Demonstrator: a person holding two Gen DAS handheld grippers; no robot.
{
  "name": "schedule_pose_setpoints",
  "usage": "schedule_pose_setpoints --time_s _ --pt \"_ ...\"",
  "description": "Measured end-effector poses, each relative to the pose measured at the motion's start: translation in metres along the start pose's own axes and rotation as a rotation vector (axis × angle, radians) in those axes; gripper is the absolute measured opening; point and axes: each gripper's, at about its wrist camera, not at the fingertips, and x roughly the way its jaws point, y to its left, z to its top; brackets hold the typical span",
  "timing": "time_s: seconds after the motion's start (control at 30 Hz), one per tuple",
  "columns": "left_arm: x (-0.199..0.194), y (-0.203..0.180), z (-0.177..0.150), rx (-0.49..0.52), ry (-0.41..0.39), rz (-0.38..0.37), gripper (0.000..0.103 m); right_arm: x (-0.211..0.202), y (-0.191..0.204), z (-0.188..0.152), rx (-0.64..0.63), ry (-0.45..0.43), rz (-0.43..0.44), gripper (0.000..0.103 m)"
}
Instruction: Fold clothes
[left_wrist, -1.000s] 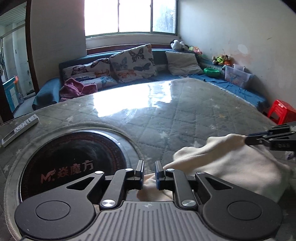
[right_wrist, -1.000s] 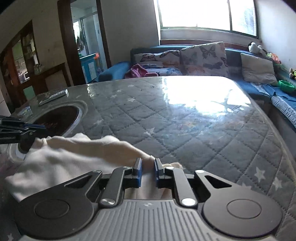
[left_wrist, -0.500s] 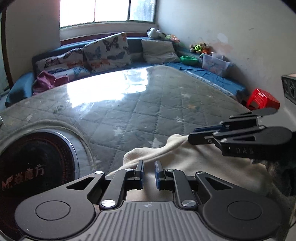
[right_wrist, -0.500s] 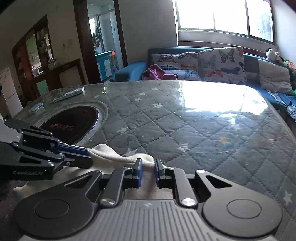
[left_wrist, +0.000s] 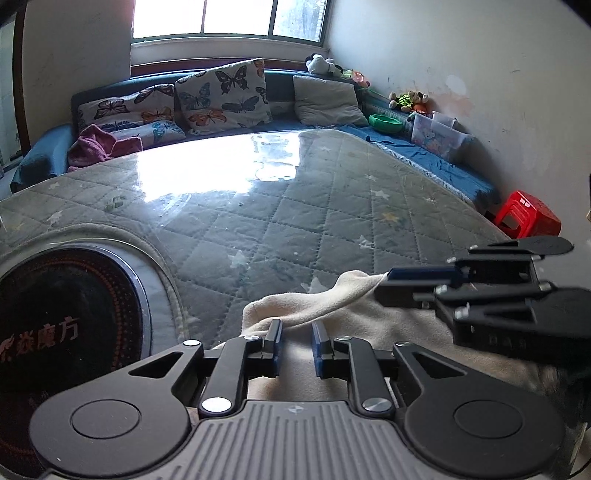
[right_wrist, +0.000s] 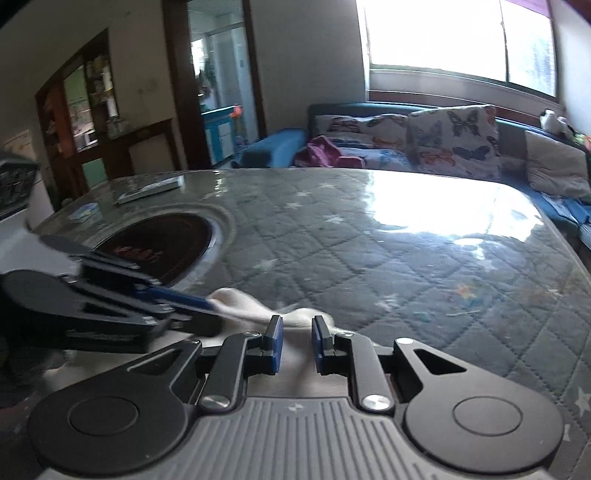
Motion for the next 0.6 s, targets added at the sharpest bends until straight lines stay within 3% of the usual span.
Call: schedule_pose_setpoints --time_s 0.6 --pt "0.002 0.004 0.004 -0.023 0.026 -0.013 0.018 -0.029 0.057 -0.037 -0.252 0.005 0.077 0.017"
